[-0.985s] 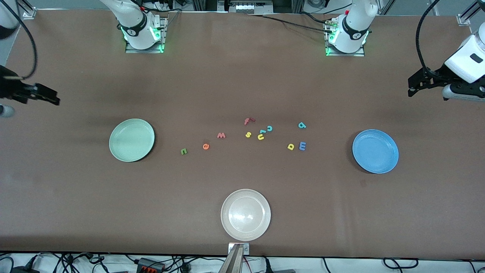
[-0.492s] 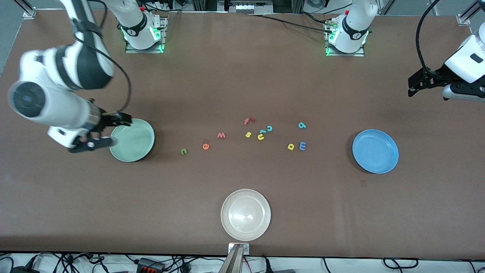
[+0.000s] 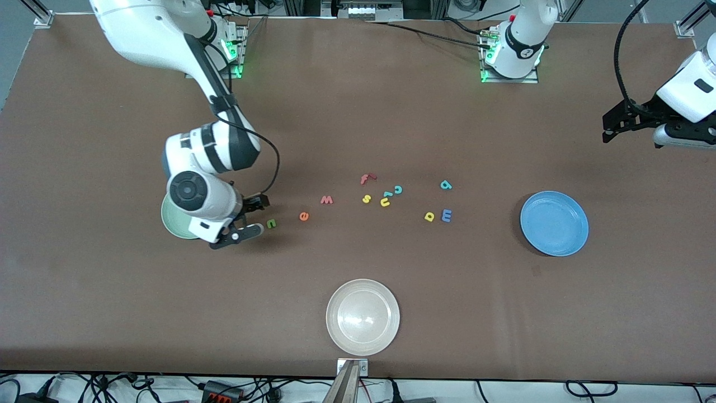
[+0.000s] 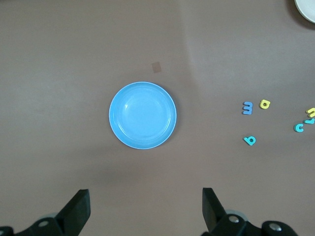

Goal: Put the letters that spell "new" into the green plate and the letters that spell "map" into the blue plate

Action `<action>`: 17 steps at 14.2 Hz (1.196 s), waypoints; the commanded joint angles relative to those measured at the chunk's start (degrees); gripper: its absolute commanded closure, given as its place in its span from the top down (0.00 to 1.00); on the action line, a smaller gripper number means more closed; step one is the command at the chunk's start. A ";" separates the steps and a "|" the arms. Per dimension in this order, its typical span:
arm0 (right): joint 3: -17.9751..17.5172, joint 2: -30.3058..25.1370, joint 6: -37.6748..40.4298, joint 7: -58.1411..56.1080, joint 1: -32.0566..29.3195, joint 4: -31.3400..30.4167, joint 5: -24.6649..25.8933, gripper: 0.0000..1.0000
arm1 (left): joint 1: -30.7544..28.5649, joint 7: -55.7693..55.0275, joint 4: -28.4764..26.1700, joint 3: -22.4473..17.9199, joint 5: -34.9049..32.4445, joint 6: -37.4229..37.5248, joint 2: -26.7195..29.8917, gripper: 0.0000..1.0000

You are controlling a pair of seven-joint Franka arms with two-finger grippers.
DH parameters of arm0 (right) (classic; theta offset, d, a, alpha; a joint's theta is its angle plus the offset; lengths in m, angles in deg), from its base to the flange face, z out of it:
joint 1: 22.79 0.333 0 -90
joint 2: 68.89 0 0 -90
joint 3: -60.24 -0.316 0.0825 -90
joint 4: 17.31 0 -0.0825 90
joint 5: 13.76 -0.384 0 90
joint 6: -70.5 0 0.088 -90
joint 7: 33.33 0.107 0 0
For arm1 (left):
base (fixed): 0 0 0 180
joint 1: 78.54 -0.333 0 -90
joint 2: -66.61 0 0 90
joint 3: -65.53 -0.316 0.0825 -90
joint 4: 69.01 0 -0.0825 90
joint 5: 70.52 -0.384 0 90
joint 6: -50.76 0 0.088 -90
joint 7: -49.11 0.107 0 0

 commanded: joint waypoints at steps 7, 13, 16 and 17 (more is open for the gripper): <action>0.47 4.92 -7.61 0.22 2.50 0.73 -1.08 0.74 | -0.15 0.52 1.11 0.43 -0.08 0.93 -0.25 1.00; 0.47 7.03 -10.15 1.45 4.08 0.64 -1.08 0.65 | -0.06 0.69 1.11 0.43 -0.08 0.93 -0.25 1.00; 0.47 7.56 -11.64 1.36 3.99 0.64 -0.99 0.60 | 0.03 0.52 1.11 0.43 -0.08 1.01 -0.25 1.00; 0.56 7.56 -11.65 1.36 3.90 0.64 -0.90 0.60 | -0.06 0.52 1.11 0.43 -0.08 1.01 -0.25 1.00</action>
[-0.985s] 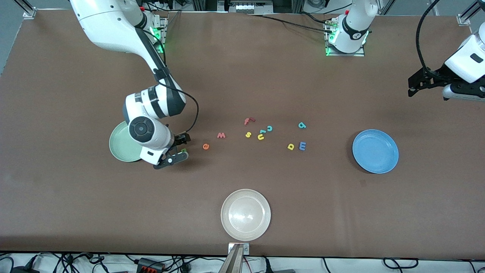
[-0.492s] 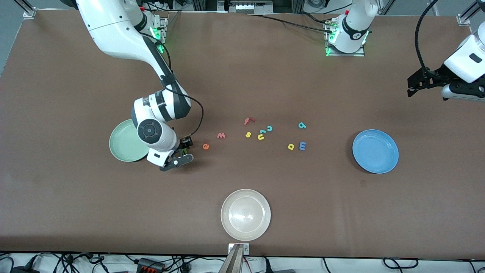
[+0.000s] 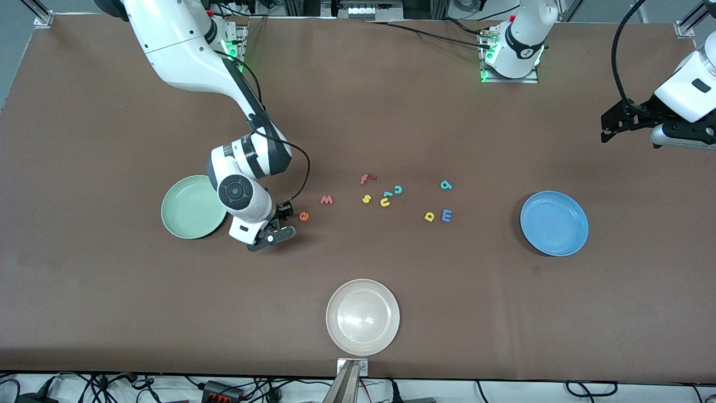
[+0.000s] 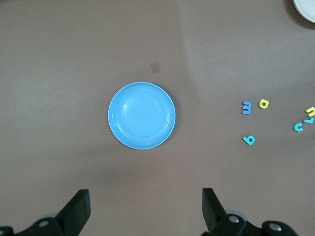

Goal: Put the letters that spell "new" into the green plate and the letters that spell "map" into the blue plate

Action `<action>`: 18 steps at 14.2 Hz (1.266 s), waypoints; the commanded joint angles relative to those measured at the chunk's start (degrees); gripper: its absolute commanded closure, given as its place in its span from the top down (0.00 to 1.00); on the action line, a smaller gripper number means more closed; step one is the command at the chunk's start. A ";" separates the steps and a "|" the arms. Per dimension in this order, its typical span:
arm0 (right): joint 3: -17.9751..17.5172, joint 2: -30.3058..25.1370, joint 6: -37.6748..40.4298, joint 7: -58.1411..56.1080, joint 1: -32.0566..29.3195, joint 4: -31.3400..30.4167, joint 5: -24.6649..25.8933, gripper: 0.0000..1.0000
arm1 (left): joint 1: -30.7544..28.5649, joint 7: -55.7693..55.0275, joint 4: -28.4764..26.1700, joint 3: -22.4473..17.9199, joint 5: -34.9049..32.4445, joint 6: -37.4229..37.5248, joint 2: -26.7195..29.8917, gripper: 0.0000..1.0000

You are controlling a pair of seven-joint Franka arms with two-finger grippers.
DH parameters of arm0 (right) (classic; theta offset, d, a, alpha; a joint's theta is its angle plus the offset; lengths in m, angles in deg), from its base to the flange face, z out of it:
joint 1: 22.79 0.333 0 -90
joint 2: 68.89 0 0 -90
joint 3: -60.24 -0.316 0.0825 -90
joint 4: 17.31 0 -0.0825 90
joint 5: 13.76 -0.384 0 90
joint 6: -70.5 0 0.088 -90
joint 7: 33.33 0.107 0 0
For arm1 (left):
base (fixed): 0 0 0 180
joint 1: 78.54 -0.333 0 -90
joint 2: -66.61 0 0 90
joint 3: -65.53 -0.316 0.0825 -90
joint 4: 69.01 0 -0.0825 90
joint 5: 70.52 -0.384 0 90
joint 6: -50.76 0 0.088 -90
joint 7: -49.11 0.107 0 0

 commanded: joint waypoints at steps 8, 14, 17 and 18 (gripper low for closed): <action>0.43 0.75 -0.42 0.20 0.04 0.05 -0.81 0.18 | -0.15 0.52 1.11 0.22 -0.08 1.01 -0.24 1.00; 0.95 -5.82 8.33 1.43 -5.64 0.32 -0.90 0.00 | -0.07 0.52 1.11 0.22 -0.08 1.01 -0.24 1.00; 0.95 -10.31 15.04 0.21 -12.16 -1.96 -0.81 0.00 | -0.07 0.52 1.11 0.22 -0.08 1.01 -0.24 1.00; 1.22 -11.98 15.40 0.20 -12.78 -4.41 -0.63 0.00 | -0.07 0.52 1.11 0.22 -0.08 1.01 -0.24 1.00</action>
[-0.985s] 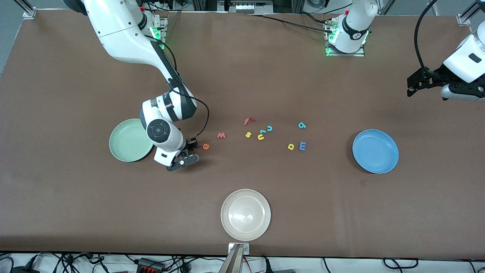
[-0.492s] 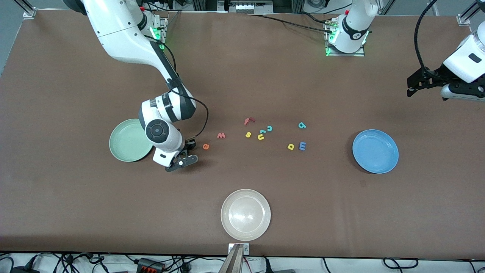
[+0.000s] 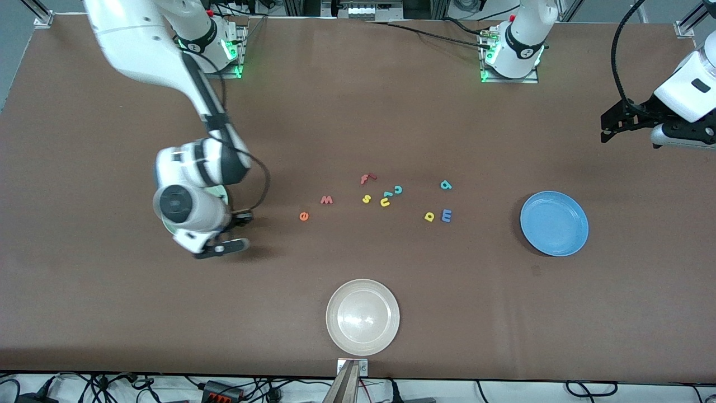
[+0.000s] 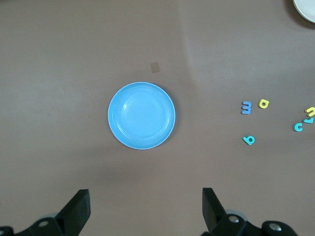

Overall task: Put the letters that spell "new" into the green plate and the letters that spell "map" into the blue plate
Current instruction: 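Carry the green letter to the green plate and open the right gripper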

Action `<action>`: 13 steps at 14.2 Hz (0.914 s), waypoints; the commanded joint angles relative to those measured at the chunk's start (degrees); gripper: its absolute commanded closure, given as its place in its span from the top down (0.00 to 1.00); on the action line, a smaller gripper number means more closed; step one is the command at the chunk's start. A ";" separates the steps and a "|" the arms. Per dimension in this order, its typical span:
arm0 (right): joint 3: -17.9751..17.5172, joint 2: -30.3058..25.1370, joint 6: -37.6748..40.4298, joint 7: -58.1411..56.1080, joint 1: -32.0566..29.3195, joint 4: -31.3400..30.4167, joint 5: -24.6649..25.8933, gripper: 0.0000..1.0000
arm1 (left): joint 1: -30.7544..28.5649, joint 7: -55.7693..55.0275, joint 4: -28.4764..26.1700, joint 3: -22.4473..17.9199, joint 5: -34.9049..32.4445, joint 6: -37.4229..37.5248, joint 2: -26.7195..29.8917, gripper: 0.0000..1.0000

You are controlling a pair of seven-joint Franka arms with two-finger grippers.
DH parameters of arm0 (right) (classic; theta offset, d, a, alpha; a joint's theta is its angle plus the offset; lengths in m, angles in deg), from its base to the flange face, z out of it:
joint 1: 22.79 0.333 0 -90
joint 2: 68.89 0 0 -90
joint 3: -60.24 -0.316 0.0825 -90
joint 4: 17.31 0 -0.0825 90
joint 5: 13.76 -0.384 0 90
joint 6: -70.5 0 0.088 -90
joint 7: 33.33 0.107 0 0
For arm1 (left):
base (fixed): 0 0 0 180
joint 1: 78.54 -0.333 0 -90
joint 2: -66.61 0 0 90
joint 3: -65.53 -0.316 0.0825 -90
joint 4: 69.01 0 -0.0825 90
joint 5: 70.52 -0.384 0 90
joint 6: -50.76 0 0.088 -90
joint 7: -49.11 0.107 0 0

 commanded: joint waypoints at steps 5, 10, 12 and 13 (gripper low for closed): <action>2.52 -5.90 -0.01 -0.73 -4.53 -14.41 1.88 0.00 | -0.09 0.52 1.11 0.20 -0.08 1.01 -0.24 1.00; 2.62 -3.35 -3.35 -0.64 -6.03 -15.48 1.97 0.08 | -0.09 0.52 1.11 0.20 -0.08 1.01 -0.24 1.00; 2.70 -4.13 -2.31 0.76 -5.94 -15.13 1.71 0.99 | -0.09 0.52 1.11 0.20 -0.08 1.01 -0.24 1.00; 2.70 -5.62 -0.21 0.77 -6.20 -14.69 1.71 1.00 | -0.09 0.52 1.02 0.20 -0.08 1.01 -0.24 1.00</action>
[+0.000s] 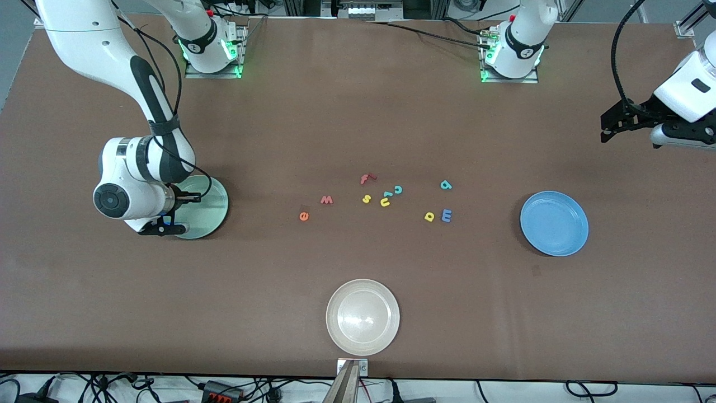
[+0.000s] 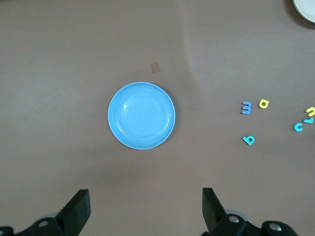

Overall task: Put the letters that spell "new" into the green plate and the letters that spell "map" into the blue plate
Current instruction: 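Carry the green letter to the green plate and open the right gripper, then grasp the orange letter with the right gripper while the left gripper reaches letters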

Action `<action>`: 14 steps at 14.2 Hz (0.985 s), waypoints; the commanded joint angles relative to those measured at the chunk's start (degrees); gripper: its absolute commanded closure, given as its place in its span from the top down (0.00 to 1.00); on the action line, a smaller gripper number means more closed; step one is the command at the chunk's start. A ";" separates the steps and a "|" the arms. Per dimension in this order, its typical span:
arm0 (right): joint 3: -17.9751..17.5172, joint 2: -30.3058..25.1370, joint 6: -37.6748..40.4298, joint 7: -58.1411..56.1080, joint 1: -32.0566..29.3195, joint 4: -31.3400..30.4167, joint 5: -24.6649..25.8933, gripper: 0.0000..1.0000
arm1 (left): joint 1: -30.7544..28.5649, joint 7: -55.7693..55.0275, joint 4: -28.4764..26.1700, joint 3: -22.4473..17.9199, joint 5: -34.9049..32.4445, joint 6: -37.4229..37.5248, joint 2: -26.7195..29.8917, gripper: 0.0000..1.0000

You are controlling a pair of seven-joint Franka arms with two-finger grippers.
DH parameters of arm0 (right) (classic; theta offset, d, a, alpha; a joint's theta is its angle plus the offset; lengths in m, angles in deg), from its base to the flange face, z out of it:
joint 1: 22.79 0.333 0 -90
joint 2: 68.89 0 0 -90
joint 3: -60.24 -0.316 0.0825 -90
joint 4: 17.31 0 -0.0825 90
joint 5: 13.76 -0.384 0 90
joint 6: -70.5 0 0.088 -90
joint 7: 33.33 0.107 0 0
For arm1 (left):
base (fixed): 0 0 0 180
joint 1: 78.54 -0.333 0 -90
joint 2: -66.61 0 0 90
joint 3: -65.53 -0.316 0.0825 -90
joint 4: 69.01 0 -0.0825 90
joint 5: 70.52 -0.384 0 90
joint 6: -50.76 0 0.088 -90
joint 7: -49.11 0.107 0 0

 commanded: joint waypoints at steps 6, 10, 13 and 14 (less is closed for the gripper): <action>-0.58 -5.26 8.67 1.11 -1.07 10.91 -0.26 1.00 | -0.09 0.52 1.02 0.19 -0.08 1.01 -0.24 1.00; -1.02 -4.65 7.72 1.82 3.49 12.51 -0.44 1.00 | 0.00 0.52 1.11 0.19 -0.08 1.01 -0.24 1.00; -1.02 -2.81 4.12 2.08 9.55 12.60 -3.42 1.00 | 0.09 0.87 1.11 0.19 0.01 2.40 -1.99 1.00; -1.02 -1.85 3.41 2.60 10.44 12.60 -5.26 1.00 | 0.26 0.78 1.20 0.28 -0.08 3.63 -2.09 1.00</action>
